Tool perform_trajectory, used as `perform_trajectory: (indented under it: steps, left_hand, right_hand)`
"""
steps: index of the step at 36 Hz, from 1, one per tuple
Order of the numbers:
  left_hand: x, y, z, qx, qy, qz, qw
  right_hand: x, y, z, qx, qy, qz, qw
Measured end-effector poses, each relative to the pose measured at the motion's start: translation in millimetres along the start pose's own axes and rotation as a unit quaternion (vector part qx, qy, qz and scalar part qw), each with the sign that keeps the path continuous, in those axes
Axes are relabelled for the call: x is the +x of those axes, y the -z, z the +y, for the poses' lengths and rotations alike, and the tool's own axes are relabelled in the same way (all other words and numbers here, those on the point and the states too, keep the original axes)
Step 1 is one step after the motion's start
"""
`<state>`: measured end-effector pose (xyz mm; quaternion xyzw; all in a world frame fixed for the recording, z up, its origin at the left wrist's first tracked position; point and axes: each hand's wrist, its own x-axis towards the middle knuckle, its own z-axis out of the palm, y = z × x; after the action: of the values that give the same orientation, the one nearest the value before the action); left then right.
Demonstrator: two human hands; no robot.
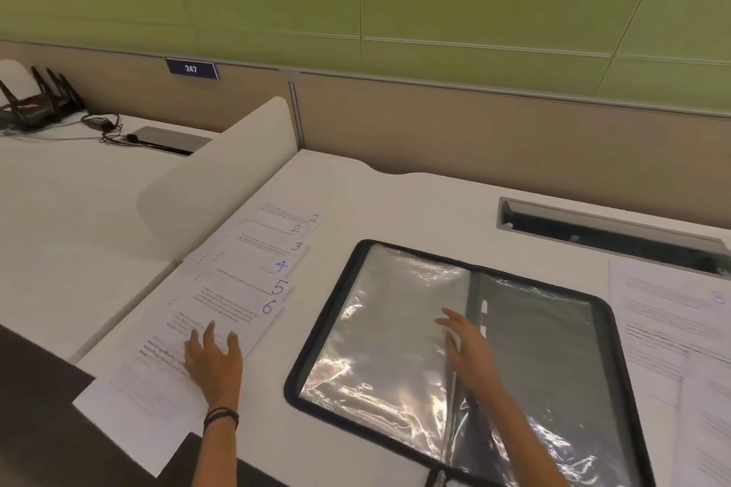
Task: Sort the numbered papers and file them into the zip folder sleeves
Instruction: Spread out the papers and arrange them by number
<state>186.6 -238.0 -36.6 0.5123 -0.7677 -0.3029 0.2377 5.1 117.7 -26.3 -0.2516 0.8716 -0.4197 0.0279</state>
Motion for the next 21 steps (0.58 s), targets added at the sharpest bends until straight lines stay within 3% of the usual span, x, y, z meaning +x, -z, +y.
perform_trajectory:
  steps: [7,21]
  left_hand:
    - [-10,-40,10,0.144,-0.073,-0.081,0.984]
    - [7,-56,10,0.219,-0.080,-0.120,0.965]
  right_hand:
    - [-18,35,27,-0.032,-0.044,0.018,0.998]
    - [-42,54,53,-0.066,-0.091,0.033,0.993]
